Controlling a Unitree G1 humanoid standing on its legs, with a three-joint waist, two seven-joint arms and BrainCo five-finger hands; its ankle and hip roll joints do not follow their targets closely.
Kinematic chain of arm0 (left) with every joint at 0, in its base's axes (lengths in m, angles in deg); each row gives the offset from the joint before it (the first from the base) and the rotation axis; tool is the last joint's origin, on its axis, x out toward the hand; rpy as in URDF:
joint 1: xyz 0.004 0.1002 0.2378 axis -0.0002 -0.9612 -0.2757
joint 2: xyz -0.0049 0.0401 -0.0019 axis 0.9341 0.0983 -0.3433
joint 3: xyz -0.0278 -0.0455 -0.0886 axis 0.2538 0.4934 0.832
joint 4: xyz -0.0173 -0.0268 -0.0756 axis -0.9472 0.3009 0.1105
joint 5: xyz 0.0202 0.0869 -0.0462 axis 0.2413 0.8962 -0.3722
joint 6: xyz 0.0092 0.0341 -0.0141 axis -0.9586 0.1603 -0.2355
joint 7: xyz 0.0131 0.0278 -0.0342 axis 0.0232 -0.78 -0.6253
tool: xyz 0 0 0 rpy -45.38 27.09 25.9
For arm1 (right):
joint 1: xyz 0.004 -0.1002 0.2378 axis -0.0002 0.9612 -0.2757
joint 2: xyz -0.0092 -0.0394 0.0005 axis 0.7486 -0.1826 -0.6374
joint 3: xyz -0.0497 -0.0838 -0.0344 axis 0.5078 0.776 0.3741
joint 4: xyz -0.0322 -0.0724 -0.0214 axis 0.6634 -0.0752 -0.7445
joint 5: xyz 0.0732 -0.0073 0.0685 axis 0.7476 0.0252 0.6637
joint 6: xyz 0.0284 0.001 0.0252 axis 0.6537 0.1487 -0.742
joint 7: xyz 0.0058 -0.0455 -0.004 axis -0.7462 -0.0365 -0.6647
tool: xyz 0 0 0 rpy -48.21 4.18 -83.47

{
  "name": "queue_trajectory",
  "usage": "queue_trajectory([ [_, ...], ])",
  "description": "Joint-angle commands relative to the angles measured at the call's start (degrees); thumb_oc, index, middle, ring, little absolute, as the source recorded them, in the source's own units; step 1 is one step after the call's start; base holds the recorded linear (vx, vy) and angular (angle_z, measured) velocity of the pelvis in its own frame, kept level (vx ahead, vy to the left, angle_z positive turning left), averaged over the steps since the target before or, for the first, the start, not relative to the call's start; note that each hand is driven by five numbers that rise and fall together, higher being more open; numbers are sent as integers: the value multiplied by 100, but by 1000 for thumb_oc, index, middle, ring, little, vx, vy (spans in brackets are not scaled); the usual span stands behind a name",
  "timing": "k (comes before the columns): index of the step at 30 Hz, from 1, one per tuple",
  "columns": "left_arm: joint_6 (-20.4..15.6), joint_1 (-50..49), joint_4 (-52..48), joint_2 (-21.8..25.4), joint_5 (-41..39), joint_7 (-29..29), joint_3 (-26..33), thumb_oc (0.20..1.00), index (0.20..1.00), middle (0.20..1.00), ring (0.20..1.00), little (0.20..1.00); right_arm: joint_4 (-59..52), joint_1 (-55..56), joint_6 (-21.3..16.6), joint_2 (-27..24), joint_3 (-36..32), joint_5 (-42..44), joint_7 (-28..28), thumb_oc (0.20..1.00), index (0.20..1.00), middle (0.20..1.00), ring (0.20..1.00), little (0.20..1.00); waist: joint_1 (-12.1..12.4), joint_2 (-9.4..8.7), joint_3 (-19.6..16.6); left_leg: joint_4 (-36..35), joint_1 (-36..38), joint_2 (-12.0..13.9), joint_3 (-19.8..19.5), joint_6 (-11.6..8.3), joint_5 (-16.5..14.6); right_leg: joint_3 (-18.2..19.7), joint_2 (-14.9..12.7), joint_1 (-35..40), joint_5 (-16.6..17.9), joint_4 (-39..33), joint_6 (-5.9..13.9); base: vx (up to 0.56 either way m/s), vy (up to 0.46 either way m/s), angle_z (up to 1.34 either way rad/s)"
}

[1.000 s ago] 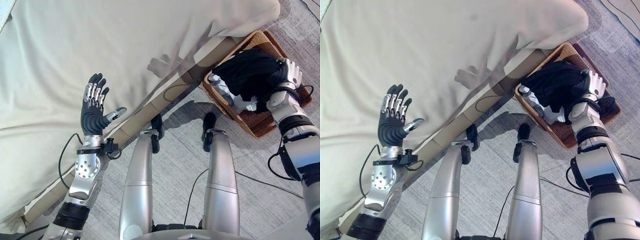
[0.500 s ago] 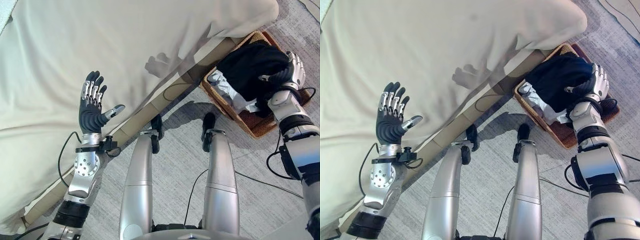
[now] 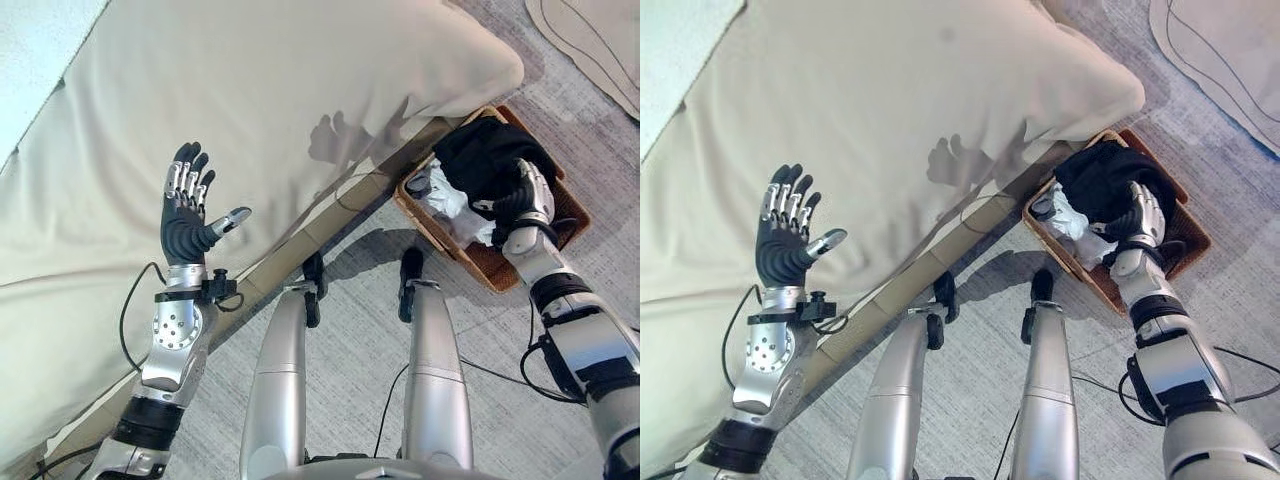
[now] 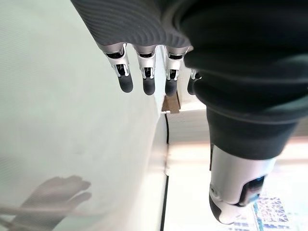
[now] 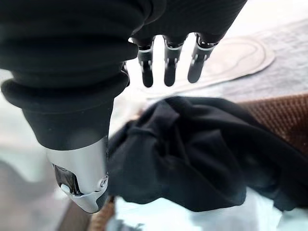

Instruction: Pick up clothes into the bucket

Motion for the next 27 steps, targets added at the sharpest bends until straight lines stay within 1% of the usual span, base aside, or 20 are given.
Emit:
queue_trajectory([
  [1, -409, -104, 64, -102, -29, 14, 230, 1000, 1000, 1000, 1000, 1000, -47, 348, -283, 31, -142, -19, 116, 1000, 1000, 1000, 1000, 1000, -168, -140, -388, -357, 410, 15, -195, -51, -82, 6, -119, 553, 1058, -1413, 282, 36, -20, -4],
  [4, -404, -78, 134, -75, 73, 0, 261, 1000, 1000, 1000, 1000, 1000, -480, 663, -363, 103, -307, 8, 154, 1000, 1000, 1000, 1000, 1000, -196, -207, -412, -702, 865, 22, -244, -78, 2, -81, -152, 1046, 1150, -1755, 327, 40, -16, 7],
  [5, -405, -78, 135, -74, 73, -1, 258, 1000, 1000, 1000, 1000, 1000, -486, 669, -361, 103, -311, 7, 153, 1000, 1000, 1000, 1000, 1000, -196, -207, -397, -715, 889, 21, -246, -78, 7, -86, -153, 1070, 1154, -1766, 326, 52, -19, 8],
  [6, -416, -70, 216, -101, 110, -5, 274, 1000, 1000, 1000, 1000, 1000, -896, 947, -474, 199, -485, 126, 204, 1000, 1000, 1000, 1000, 1000, -232, -254, -413, -908, 1174, 25, -269, -95, 63, -160, -178, 1378, 1202, -1959, 345, 40, -17, -3],
  [7, -418, -71, 217, -99, 111, -6, 269, 1000, 1000, 1000, 1000, 1000, -906, 958, -470, 199, -491, 124, 204, 1000, 1000, 1000, 1000, 1000, -231, -255, -400, -922, 1199, 24, -272, -95, 69, -165, -179, 1404, 1206, -1972, 344, 100, -35, 3],
  [9, -422, -77, 339, -138, 180, -35, 271, 1000, 1000, 1000, 1000, 1000, -1704, 1437, -668, 375, -752, 225, 306, 1000, 1000, 1000, 1000, 1000, -274, -345, -436, -1299, 1713, 51, -308, -124, 206, -294, -208, 1991, 1315, -2366, 379, 98, -34, 10],
  [10, -421, -95, 375, -157, 209, -26, 275, 1000, 1000, 1000, 1000, 1000, -2031, 1627, -774, 423, -815, 232, 308, 1000, 1000, 1000, 1000, 1000, -283, -371, -434, -1394, 1901, 81, -333, -138, 199, -333, -197, 2197, 1296, -2451, 391, 130, -45, 10],
  [11, -409, -125, 444, -161, 293, -18, 230, 1000, 1000, 1000, 1000, 1000, -2432, 1930, -941, 526, -967, 301, 298, 1000, 1000, 1000, 1000, 1000, -299, -413, -466, -1656, 2251, 125, -373, -146, 258, -436, -207, 2573, 1333, -2686, 419, 102, -36, 6],
  [12, -409, -122, 444, -158, 294, -20, 227, 1000, 1000, 1000, 1000, 1000, -2440, 1936, -938, 527, -973, 300, 297, 1000, 1000, 1000, 1000, 1000, -305, -420, -465, -1697, 2259, 113, -376, -143, 304, -442, -216, 2584, 1370, -2724, 419, 108, -35, 2],
  [15, -318, -226, 536, -180, 336, 83, 179, 1000, 1000, 1000, 1000, 1000, -3036, 2405, -1171, 702, -1122, 529, 57, 1000, 1000, 1000, 1000, 1000, -318, -472, -565, -2073, 2776, 160, -431, -166, 414, -579, -205, 3148, 1432, -3070, 455, 96, -19, 1],
  [16, -318, -226, 535, -180, 336, 83, 179, 1000, 1000, 1000, 1000, 1000, -3037, 2405, -1170, 702, -1123, 529, 57, 1000, 1000, 1000, 1000, 1000, -318, -473, -562, -2076, 2782, 160, -431, -166, 415, -581, -205, 3153, 1433, -3072, 455, 109, 1, 12],
  [17, -261, -339, 587, -214, 313, 182, 179, 1000, 1000, 1000, 1000, 1000, -3352, 2646, -1345, 876, -1206, 885, -141, 1000, 1000, 1000, 1000, 1000, -321, -490, -693, -2337, 3068, 209, -462, -184, 485, -657, -181, 3426, 1460, -3264, 477, 128, 6, 12],
  [18, -233, -423, 610, -227, 250, 266, 200, 1000, 1000, 1000, 1000, 1000, -3484, 2834, -1418, 957, -1249, 1092, -301, 1000, 1000, 1000, 1000, 1000, -323, -504, -731, -2526, 3300, 224, -472, -196, 535, -685, -158, 3657, 1479, -3406, 483, 165, 9, 11],
  [19, -214, -463, 692, -257, 201, 349, 198, 1000, 1000, 1000, 1000, 1000, -3624, 2950, -1536, 1059, -1251, 1352, -481, 1000, 1000, 1000, 1000, 1000, -325, -520, -806, -2641, 3413, 240, -461, -217, 582, -726, -138, 3786, 1486, -3501, 495, 89, -1, 5],
  [20, -216, -472, 694, -254, 194, 356, 195, 1000, 1000, 1000, 1000, 1000, -3634, 2967, -1535, 1057, -1256, 1364, -494, 1000, 1000, 1000, 1000, 1000, -326, -521, -799, -2670, 3447, 241, -465, -219, 594, -735, -137, 3820, 1492, -3523, 495, 129, 1, 5],
  [21, -164, -614, 760, -286, 163, 500, 215, 1000, 1000, 1000, 1000, 1000, -3855, 3286, -1677, 1202, -1238, 1843, -902, 1000, 1000, 1000, 1000, 1000, -318, -565, -943, -2893, 3700, 278, -483, -243, 662, -798, -100, 4089, 1504, -3704, 520, 134, -5, 5],
  [23, -121, -784, 798, -285, 210, 632, 235, 1000, 1000, 1000, 1000, 1000, -4089, 3598, -1751, 1290, -1212, 2100, -1179, 1000, 1000, 1000, 1000, 1000, -320, -602, -1070, -3099, 3955, 303, -485, -270, 716, -872, -52, 4329, 1517, -3864, 535, 134, -4, 10],
  [25, -97, -946, 945, -314, 260, 744, 235, 1000, 1000, 1000, 1000, 1000, -4159, 3849, -1822, 1454, -1171, 2583, -1546, 1000, 1000, 1000, 1000, 1000, -308, -640, -1207, -3284, 4195, 331, -483, -285, 750, -940, -1, 4548, 1526, -4009, 541, 89, 4, 15],
  [26, -99, -953, 945, -313, 259, 745, 232, 1000, 1000, 1000, 1000, 1000, -4161, 3859, -1823, 1452, -1173, 2593, -1556, 1000, 1000, 1000, 1000, 1000, -307, -640, -1203, -3299, 4216, 333, -483, -286, 755, -943, 1, 4568, 1528, -4021, 541, 95, 28, 9],
  [27, -57, -1072, 1066, -328, 354, 804, 214, 1000, 1000, 1000, 1000, 1000, -4047, 4046, -1884, 1791, -1119, 3528, -1976, 1000, 1000, 1000, 1000, 1000, -289, -672, -1348, -3392, 4392, 363, -465, -307, 768, -948, 48, 4732, 1535, -4124, 544, 55, 24, 4],
])
